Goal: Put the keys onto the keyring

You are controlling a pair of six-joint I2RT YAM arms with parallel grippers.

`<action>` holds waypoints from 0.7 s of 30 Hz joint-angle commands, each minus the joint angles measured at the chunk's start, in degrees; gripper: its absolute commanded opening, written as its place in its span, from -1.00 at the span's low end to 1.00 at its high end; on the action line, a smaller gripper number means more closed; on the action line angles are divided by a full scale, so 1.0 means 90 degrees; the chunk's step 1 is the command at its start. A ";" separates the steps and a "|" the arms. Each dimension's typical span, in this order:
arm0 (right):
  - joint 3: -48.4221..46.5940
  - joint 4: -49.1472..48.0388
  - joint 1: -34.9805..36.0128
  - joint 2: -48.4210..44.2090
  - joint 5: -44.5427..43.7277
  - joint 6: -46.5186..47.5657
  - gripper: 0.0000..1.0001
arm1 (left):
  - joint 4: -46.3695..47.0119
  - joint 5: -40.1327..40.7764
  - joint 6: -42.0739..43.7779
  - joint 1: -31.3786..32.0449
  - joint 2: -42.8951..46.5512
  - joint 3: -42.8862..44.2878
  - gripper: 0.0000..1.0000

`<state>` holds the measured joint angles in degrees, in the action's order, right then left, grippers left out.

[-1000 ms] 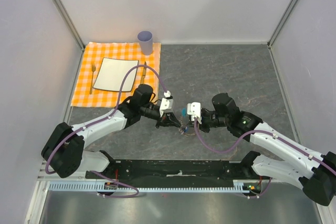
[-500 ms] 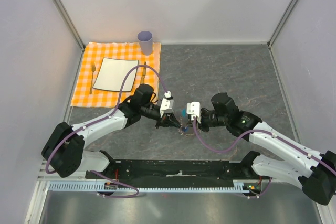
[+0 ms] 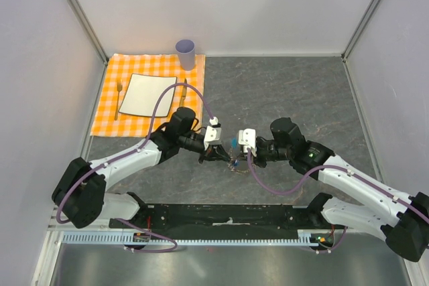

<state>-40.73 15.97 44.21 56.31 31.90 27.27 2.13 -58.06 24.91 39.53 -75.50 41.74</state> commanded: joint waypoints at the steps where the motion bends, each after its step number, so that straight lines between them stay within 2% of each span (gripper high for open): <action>1: -0.0474 0.0032 0.0020 0.0022 0.0147 0.0183 -1.00 | 0.0154 0.0201 0.0542 0.0032 0.0362 0.0080 -0.96; 11: -0.1148 0.0355 -0.0195 0.0354 -0.0234 0.0554 -1.00 | 0.0105 0.0953 0.1558 -0.0017 0.0431 0.0343 -0.96; 21: -0.1236 0.0697 -0.0371 0.0715 -0.0175 0.0857 -1.00 | 0.0037 0.0895 0.2174 -0.0242 0.0196 0.0490 -0.96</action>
<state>-50.83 21.15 40.91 61.76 29.85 32.49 1.80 -49.52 38.85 37.54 -73.56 44.03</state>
